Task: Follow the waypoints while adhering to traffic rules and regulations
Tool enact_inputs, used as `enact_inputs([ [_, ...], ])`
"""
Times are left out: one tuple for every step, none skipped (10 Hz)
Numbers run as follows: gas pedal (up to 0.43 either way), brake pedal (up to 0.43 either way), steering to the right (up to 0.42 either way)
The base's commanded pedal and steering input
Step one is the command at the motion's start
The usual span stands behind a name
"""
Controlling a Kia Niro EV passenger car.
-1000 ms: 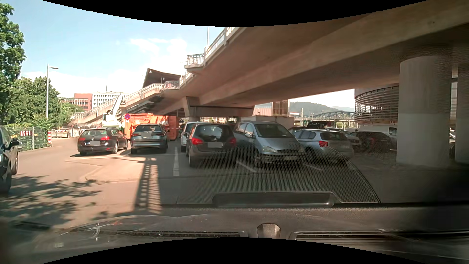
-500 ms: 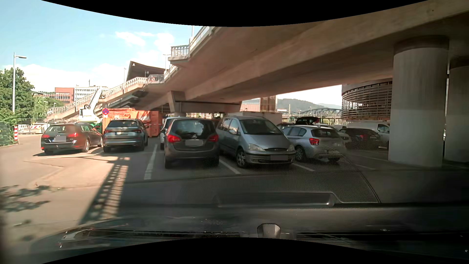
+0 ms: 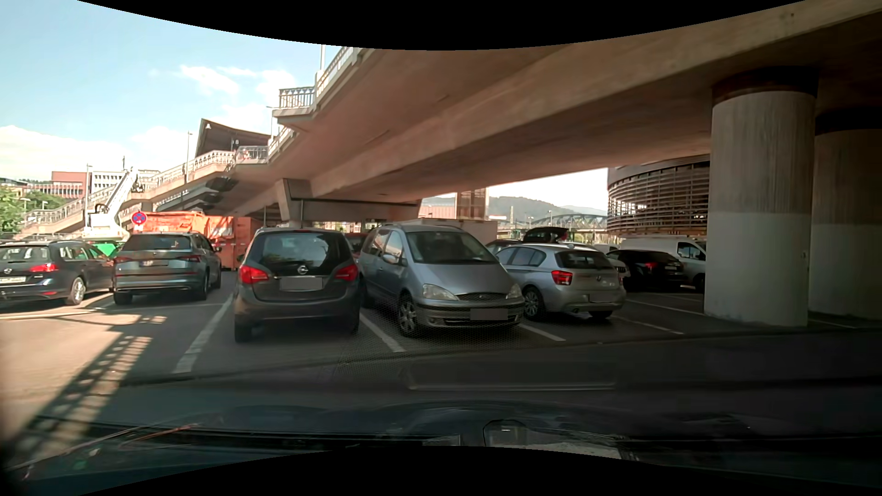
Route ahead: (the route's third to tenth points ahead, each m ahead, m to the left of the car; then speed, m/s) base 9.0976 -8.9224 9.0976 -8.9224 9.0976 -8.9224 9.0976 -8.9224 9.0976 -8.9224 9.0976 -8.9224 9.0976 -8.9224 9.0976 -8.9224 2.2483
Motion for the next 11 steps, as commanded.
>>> enact_inputs([
  [0.000,0.000,0.452],
  [0.000,0.000,0.512],
  [0.000,0.000,0.569],
  [0.008,0.000,0.605],
  [0.047,0.000,0.643],
  [0.059,0.000,0.662],
  [0.059,0.000,0.675],
  [0.059,0.000,0.678],
  [0.067,0.000,0.678],
  [0.067,0.000,0.678],
  [0.067,0.000,0.678],
])
